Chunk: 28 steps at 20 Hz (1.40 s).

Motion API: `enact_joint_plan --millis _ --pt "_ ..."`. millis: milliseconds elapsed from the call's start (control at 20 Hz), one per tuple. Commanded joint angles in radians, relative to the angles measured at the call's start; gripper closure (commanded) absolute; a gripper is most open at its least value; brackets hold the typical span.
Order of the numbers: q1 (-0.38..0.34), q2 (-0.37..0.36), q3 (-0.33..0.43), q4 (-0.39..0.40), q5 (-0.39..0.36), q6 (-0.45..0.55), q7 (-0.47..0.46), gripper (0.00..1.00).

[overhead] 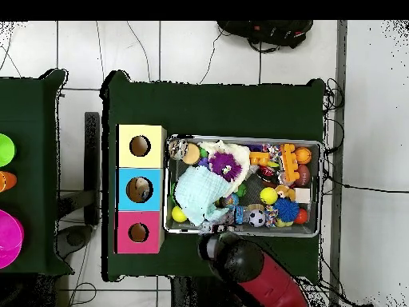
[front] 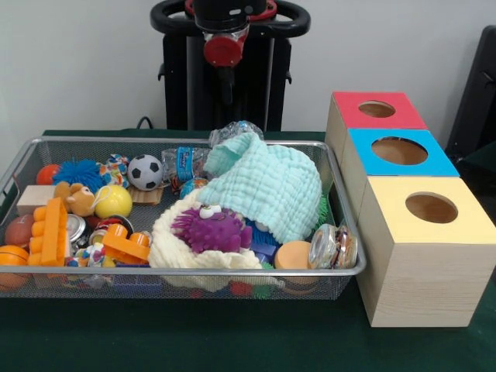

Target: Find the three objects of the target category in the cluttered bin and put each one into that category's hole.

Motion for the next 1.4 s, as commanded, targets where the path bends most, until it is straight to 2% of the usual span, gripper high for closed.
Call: enact_joint_plan --millis 50,500,800,1050,1400 --pt "-0.012 -0.016 0.151 0.101 0.028 -0.143 0.072 0.0" --pt "0.021 -0.038 0.211 0.173 0.057 -0.21 0.14 0.0" --pt "0.057 -0.04 0.234 0.189 0.081 -0.233 0.177 0.0" --pt "-0.025 -0.039 0.334 0.241 0.076 -0.31 0.152 0.0" --pt "-0.121 -0.054 0.462 0.32 0.055 -0.375 0.187 0.0"
